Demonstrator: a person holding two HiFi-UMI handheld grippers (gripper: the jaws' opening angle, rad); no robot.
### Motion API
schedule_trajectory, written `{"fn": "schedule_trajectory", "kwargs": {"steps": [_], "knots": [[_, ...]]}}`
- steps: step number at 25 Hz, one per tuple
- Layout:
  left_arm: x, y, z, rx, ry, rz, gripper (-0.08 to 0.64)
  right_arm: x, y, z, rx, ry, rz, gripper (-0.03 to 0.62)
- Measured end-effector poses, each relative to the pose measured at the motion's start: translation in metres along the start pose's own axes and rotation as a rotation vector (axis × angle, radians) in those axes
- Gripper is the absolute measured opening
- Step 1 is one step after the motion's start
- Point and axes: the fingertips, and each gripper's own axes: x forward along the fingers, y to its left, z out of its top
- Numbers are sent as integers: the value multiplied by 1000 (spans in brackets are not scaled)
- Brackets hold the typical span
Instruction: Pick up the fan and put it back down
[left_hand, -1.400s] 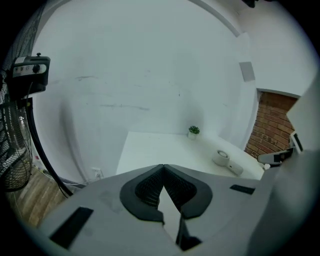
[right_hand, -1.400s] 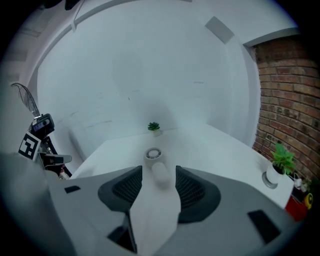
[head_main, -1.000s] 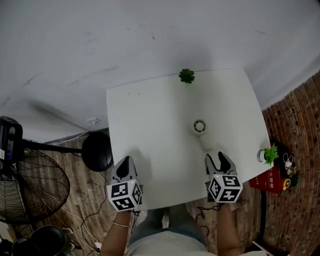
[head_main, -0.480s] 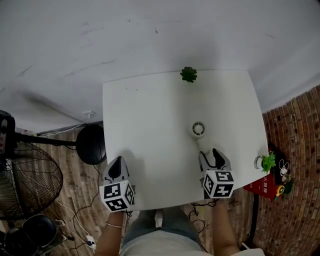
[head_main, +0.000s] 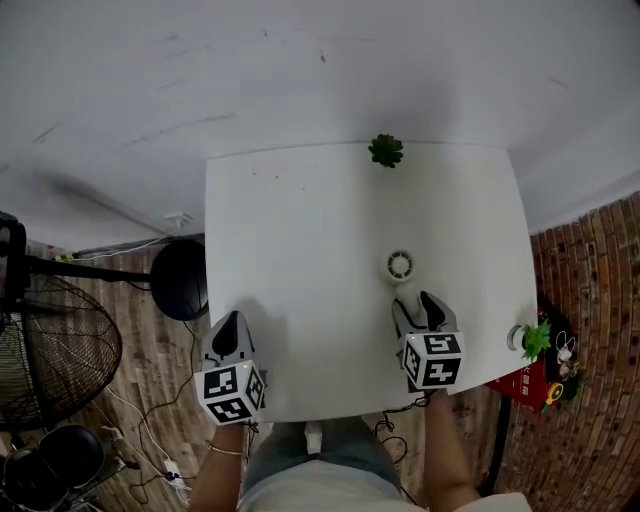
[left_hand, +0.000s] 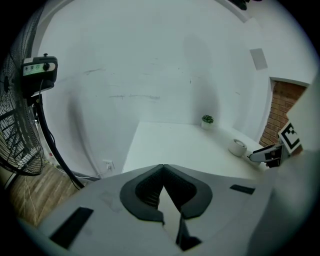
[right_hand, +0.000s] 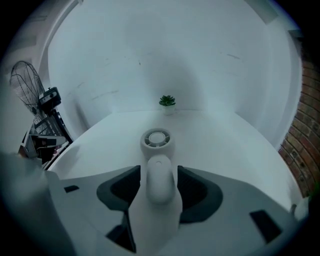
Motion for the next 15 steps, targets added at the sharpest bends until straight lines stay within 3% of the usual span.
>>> {"fn": "schedule_trajectory", "kwargs": {"steps": [15], "knots": [[0,6,1,-34,-2,53,9,31,2,9,-73,48,41,239]]}}
